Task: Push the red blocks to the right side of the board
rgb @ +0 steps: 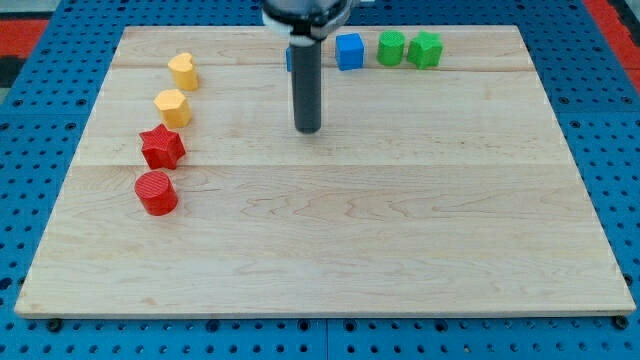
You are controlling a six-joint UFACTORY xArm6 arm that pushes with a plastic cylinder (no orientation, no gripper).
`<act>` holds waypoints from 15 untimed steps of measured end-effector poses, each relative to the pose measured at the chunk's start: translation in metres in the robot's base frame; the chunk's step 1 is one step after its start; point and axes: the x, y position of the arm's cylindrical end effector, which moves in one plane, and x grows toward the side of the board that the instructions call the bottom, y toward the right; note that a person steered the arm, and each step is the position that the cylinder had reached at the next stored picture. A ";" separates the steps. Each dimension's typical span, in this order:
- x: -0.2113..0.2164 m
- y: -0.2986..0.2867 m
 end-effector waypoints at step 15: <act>0.008 -0.226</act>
